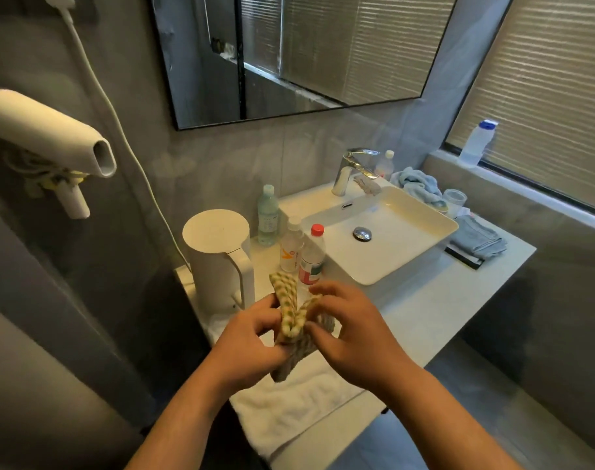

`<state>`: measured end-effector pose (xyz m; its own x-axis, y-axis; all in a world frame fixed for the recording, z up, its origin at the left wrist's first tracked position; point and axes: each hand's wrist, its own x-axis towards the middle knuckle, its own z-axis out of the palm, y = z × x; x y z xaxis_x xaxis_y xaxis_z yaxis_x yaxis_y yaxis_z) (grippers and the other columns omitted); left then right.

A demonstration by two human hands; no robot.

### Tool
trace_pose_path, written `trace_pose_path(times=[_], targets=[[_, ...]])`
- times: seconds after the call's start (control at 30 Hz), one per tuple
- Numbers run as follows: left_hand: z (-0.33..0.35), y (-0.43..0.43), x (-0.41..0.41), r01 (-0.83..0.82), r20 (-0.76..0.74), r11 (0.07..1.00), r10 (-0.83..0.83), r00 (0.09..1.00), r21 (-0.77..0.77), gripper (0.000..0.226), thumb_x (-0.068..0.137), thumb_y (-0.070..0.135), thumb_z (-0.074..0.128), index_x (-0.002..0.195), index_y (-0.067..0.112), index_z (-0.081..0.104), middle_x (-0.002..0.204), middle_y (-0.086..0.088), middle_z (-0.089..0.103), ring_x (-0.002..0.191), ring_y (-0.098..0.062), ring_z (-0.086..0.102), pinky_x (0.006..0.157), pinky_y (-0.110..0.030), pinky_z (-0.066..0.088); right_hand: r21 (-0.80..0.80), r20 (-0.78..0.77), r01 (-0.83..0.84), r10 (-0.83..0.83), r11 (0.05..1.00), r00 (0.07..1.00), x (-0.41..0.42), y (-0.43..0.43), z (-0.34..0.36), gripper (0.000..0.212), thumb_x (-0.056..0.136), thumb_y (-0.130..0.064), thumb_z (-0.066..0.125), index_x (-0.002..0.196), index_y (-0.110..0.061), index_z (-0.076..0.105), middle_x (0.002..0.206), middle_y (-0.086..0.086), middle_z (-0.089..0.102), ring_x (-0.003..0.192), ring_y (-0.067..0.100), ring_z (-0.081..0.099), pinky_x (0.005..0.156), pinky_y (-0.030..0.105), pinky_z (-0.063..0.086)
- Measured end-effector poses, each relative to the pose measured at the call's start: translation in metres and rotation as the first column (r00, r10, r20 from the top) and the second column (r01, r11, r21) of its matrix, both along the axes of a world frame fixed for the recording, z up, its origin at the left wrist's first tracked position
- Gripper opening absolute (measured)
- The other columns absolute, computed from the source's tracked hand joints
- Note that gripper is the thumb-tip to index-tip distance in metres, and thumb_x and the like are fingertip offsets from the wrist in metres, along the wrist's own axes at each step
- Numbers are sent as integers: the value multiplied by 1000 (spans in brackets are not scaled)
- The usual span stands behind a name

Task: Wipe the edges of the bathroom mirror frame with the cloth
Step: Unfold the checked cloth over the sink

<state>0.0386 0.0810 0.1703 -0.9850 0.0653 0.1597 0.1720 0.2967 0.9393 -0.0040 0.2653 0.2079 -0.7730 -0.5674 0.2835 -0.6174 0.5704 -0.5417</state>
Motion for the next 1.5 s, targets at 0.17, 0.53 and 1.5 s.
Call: trace_pose_path(times=[0.17,0.53,1.5], targets=[[15,2,10,-107,111,987,94,989,122,15,73,11,78,83,6,68,126,23,58,121,-3,54,99,-36,51,-81,133,96,-85,992,987,16,5,24,7,95,-23,59,89,-20,60,88,-10,62,88,5,52,69,21,44],[59,22,0,154,136,985,-163,977,73,36,83,21,74,116,35,68,115,12,68,113,-4,60,99,-29,49,-107,244,-17,43,994,969,17,21,89,17,97,-21,58,93,-32,70,91,-14,68,91,0,61,77,11,46],[148,19,-4,-265,-67,930,290,955,254,29,77,-4,72,64,22,72,54,2,59,51,-9,49,48,-22,43,-564,690,488,56,666,722,8,25,84,19,94,-22,61,99,-5,68,89,9,69,84,19,64,79,33,56]])
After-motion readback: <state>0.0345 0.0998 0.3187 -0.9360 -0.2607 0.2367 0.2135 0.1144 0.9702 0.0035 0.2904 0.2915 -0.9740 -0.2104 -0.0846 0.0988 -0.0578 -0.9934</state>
